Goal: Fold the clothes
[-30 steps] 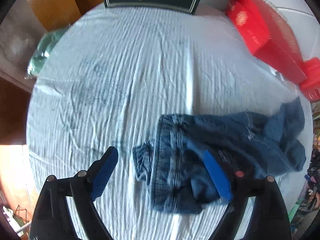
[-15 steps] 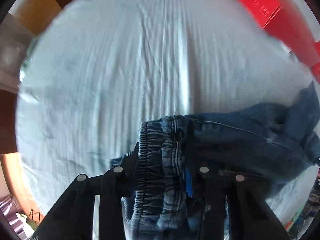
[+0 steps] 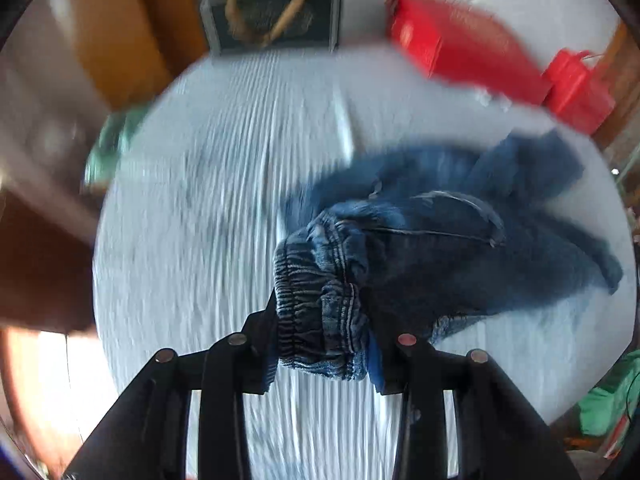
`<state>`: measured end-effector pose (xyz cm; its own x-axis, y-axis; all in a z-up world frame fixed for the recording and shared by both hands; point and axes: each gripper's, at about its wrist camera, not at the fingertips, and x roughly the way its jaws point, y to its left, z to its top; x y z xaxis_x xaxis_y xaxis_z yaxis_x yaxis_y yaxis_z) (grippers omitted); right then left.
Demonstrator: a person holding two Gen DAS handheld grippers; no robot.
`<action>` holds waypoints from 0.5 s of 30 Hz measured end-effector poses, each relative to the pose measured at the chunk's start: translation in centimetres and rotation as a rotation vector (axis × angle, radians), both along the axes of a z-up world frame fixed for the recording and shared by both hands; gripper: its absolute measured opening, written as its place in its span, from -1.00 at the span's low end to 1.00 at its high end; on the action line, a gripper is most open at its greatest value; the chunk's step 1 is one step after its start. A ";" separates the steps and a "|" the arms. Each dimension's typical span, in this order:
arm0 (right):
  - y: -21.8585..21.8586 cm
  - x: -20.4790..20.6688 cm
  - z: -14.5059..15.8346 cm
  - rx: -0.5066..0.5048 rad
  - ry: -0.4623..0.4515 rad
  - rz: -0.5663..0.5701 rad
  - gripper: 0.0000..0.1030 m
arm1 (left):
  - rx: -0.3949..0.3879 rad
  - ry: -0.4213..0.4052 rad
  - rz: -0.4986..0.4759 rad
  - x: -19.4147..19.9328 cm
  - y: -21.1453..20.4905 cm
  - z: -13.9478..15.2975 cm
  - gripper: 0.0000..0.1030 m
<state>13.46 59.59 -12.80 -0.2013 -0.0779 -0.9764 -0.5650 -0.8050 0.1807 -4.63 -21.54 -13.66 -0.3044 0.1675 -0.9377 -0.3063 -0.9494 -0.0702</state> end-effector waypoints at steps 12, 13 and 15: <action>-0.8 -3.9 -5.0 -0.152 0.083 -0.018 -0.22 | 0.022 -0.030 0.182 2.8 -1.8 -4.0 -0.34; -0.6 -4.6 -5.2 -0.146 0.073 -0.026 -0.22 | 0.024 -0.026 0.187 2.8 -1.8 -3.8 -0.34; -0.2 -5.8 -5.9 -0.146 0.057 -0.039 -0.22 | 0.035 -0.024 0.196 2.6 -2.1 -3.5 -0.34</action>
<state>7.69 59.35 -18.66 -0.2614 -0.2092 -0.9423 -0.5807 -0.7457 0.3266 -2.03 -23.63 -17.17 -0.3118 0.1402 -0.9397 -0.1137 -0.9874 -0.1096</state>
